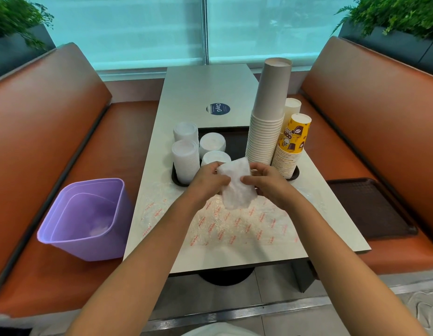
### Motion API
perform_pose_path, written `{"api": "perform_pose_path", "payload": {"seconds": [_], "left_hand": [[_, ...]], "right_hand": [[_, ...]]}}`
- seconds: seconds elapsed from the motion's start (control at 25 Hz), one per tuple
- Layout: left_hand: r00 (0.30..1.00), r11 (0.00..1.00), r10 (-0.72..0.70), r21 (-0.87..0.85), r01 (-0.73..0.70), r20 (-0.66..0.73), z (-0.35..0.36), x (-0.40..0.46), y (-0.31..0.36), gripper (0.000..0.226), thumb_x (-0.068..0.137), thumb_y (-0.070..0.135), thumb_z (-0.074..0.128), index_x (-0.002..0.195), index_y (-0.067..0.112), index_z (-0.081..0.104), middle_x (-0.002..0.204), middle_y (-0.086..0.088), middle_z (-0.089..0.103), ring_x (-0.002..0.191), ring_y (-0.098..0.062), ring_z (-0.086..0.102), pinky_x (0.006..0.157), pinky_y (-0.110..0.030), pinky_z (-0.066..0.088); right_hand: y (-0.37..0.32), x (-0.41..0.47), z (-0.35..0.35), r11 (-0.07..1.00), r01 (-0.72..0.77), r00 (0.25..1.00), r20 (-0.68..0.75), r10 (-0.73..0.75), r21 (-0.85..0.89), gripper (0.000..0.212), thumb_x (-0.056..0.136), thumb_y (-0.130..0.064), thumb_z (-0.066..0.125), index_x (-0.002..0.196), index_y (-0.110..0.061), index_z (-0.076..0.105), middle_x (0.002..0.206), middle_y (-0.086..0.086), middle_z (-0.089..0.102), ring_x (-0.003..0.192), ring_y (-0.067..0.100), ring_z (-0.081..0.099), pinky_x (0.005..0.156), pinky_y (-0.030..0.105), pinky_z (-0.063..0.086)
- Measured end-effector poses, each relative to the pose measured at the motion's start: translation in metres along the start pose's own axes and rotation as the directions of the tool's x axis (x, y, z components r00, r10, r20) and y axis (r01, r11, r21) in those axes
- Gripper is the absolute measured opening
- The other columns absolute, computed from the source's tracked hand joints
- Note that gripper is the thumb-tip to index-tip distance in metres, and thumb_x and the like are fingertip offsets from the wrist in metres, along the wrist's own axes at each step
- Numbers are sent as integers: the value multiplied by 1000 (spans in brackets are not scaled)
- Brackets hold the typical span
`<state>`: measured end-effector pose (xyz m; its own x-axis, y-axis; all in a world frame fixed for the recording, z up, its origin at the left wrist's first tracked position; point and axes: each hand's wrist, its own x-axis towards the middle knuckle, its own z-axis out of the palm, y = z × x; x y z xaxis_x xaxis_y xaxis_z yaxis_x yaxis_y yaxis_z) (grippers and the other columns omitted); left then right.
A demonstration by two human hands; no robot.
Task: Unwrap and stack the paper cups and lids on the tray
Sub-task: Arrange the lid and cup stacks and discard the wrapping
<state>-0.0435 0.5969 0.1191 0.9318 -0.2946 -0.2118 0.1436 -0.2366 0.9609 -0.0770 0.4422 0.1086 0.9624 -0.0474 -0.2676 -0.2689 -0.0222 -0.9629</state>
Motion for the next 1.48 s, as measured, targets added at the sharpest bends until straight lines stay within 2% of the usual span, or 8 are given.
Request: {"api": "perform_pose_path", "payload": {"seconds": [0.2, 0.44, 0.72, 0.92, 1.0, 1.12, 1.32, 1.48], "left_hand": [[994, 906, -107, -408, 112, 35, 8, -2, 1, 21, 92, 29, 57, 106, 14, 60, 91, -2, 67, 82, -18, 66, 74, -35, 55], [995, 948, -88, -310, 68, -50, 10, -1, -8, 41, 82, -2, 66, 118, 10, 53, 87, 3, 64, 75, -10, 64, 61, -22, 55], [988, 840, -122, -520, 155, 97, 11, -3, -10, 33, 87, -16, 40, 112, -6, 59, 91, -9, 65, 82, -19, 62, 61, -23, 57], [944, 604, -84, -737, 303, 319, -6, -10, -1, 33, 84, 39, 46, 90, 9, 59, 104, -13, 66, 97, -31, 60, 80, -42, 51], [935, 737, -151, -594, 322, 320, -8, -7, 2, 50, 89, 57, 41, 109, 14, 57, 106, -11, 64, 95, -29, 62, 77, -41, 54], [937, 894, -195, -340, 292, 292, -2, -5, 2, 37, 91, 18, 59, 125, 9, 50, 119, -14, 57, 100, -24, 61, 69, -29, 58], [980, 924, -160, -333, 190, 116, 2, -2, -7, 46, 80, -11, 63, 115, 16, 51, 121, -13, 54, 104, -29, 59, 80, -38, 56], [994, 954, -99, -278, 110, 51, 6, -4, -10, 49, 79, -7, 68, 118, 15, 50, 114, -7, 53, 106, -26, 57, 79, -32, 57]], "right_hand": [[4, -3, 13, 993, 95, 972, -224, -77, 71, 17, 86, -5, 64, 95, -18, 60, 99, 7, 66, 86, 21, 66, 66, 33, 57], [7, -6, 16, 955, 15, 1000, -15, -11, 297, 28, 87, 3, 58, 103, -19, 57, 114, 12, 60, 100, 32, 62, 71, 39, 58], [11, -5, 18, 886, 143, 988, -119, -100, 440, 50, 84, 22, 38, 58, -10, 65, 67, 5, 61, 69, 21, 58, 53, 21, 54], [11, -5, 14, 901, 269, 962, -139, -235, 341, 64, 82, 24, 39, 44, -20, 67, 69, -4, 59, 66, 8, 57, 55, 20, 49], [10, -4, 13, 922, 326, 941, -166, -295, 210, 64, 78, 27, 41, 43, -21, 66, 76, -1, 56, 69, 7, 55, 57, 19, 49], [10, -4, 13, 922, 379, 914, -186, -360, 75, 62, 76, 28, 47, 44, -22, 65, 79, 0, 54, 75, 6, 55, 61, 15, 51], [13, -7, 11, 923, 214, 976, -21, -218, 319, 30, 82, 0, 53, 81, -24, 71, 103, 3, 59, 98, 21, 59, 77, 31, 56], [15, -8, 11, 989, 107, 994, -43, -103, 106, 31, 84, -4, 65, 110, -18, 54, 113, 6, 53, 103, 26, 59, 77, 34, 58]]}}
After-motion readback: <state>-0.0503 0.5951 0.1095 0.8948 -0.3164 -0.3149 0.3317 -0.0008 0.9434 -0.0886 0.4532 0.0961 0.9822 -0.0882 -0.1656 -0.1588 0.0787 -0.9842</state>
